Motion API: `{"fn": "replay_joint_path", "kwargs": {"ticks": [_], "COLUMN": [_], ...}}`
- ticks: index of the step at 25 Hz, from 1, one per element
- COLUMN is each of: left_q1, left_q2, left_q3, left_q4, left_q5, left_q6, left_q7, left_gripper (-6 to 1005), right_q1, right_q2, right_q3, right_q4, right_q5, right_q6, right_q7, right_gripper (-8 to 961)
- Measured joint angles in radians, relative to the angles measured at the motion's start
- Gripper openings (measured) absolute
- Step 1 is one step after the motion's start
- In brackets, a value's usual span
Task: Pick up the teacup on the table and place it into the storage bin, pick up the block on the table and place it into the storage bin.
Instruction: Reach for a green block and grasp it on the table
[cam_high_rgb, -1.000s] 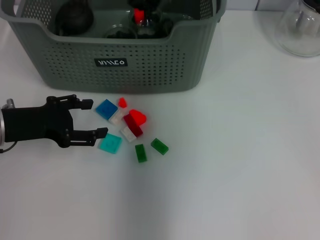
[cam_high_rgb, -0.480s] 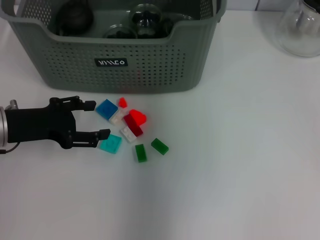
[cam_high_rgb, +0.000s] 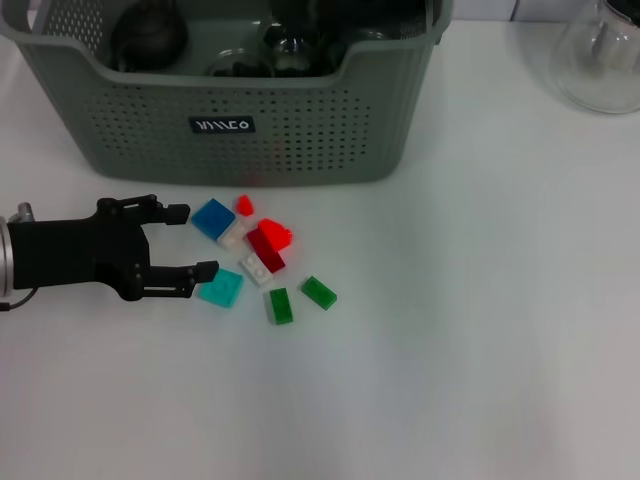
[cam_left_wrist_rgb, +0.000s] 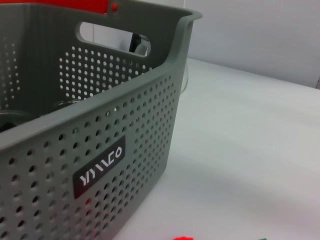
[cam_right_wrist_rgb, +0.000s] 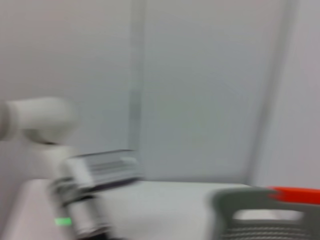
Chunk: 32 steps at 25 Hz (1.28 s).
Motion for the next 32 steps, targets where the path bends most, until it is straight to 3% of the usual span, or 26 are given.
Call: {"fn": "replay_joint_path", "kwargs": {"ticks": [5, 10, 11, 13, 21, 27, 32], "left_q1": [0.001, 0.002, 0.002, -0.001, -0.01, -0.011, -0.011], "left_q2": [-0.001, -0.001, -0.001, -0.001, 0.0, -0.002, -0.003], "left_q3": [0.0, 0.0, 0.0, 0.0, 0.0, -0.001, -0.002], "left_q4": [0.0, 0.008, 0.008, 0.008, 0.006, 0.001, 0.0], "left_q5": [0.0, -0.002, -0.003, -0.002, -0.005, -0.008, -0.009], "left_q6": [0.0, 0.0, 0.001, 0.001, 0.0, -0.006, -0.011], "left_q7": [0.0, 0.006, 0.01, 0.015, 0.046, 0.049, 0.051], "left_gripper": [858, 858, 858, 858, 858, 858, 858], "right_q1": [-0.053, -0.007, 0.016, 0.07, 0.315, 0.394, 0.412], "right_q2": [0.002, 0.01, 0.01, 0.012, 0.018, 0.023, 0.028], "right_q3": [-0.003, -0.099, -0.129, -0.178, -0.386, -0.512, -0.589], "right_q4": [0.017, 0.078, 0.098, 0.152, 0.5, 0.608, 0.648], "right_q5": [-0.042, -0.272, -0.318, -0.382, -0.44, -0.442, -0.435], "right_q6": [-0.214, -0.257, -0.255, -0.244, -0.071, 0.038, 0.126], "right_q7": [0.04, 0.207, 0.249, 0.319, 0.467, 0.574, 0.597], "right_gripper": [847, 940, 920, 879, 876, 874, 873]}}
